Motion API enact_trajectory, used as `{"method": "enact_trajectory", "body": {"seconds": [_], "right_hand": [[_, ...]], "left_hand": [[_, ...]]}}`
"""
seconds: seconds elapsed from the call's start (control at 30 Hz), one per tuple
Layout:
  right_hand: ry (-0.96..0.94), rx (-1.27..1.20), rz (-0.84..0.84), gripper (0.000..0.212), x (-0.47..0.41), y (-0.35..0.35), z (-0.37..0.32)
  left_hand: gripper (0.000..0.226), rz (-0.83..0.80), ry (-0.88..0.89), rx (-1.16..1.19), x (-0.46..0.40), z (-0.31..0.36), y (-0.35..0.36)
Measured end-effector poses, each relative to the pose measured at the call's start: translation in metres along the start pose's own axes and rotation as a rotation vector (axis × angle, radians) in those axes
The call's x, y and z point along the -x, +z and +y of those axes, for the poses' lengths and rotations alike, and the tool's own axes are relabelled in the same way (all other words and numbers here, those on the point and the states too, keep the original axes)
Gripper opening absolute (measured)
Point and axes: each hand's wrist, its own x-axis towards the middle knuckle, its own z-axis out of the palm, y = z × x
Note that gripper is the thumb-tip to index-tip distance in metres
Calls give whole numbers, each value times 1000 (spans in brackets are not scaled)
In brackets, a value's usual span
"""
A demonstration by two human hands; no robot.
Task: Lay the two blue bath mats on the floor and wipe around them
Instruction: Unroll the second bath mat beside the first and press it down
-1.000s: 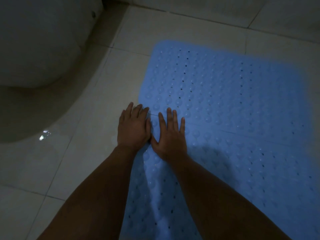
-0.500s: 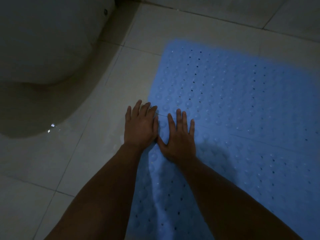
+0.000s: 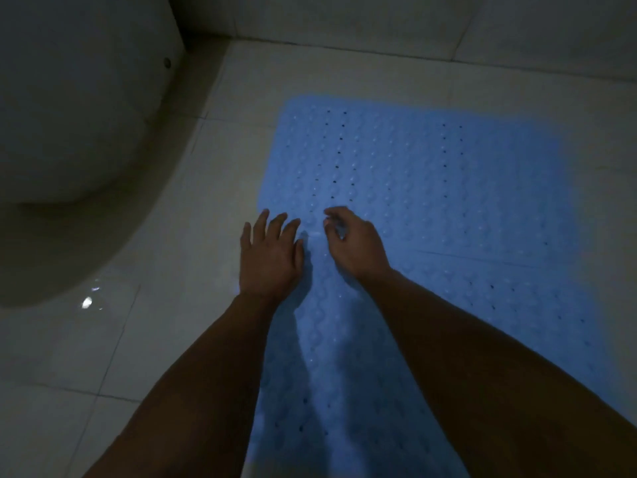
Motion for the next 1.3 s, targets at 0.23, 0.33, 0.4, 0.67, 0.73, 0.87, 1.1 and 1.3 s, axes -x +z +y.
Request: {"method": "enact_trajectory", "body": {"seconds": [0.23, 0.33, 0.4, 0.67, 0.73, 0.87, 1.1, 1.3], "right_hand": [[16, 121, 238, 26, 1, -77, 56], [28, 162, 253, 30, 10, -94, 80], [20, 188, 243, 29, 18, -100, 92], [-33, 266, 246, 32, 30, -100, 118], [-55, 282, 247, 32, 33, -99, 119], [-45, 297, 234, 31, 33, -108, 122], [-68, 328, 277, 27, 32, -121, 132], [40, 362, 147, 36, 45, -122, 110]], "left_hand": [[65, -130, 228, 122, -3, 104, 60], [77, -223, 221, 55, 6, 123, 87], [85, -214, 221, -39, 13, 124, 99], [85, -188, 233, -40, 17, 129, 102], [85, -186, 235, -39, 17, 127, 101], [85, -189, 244, -41, 17, 130, 100], [89, -227, 230, -68, 12, 133, 98], [99, -490, 174, 82, 1, 134, 77]]}}
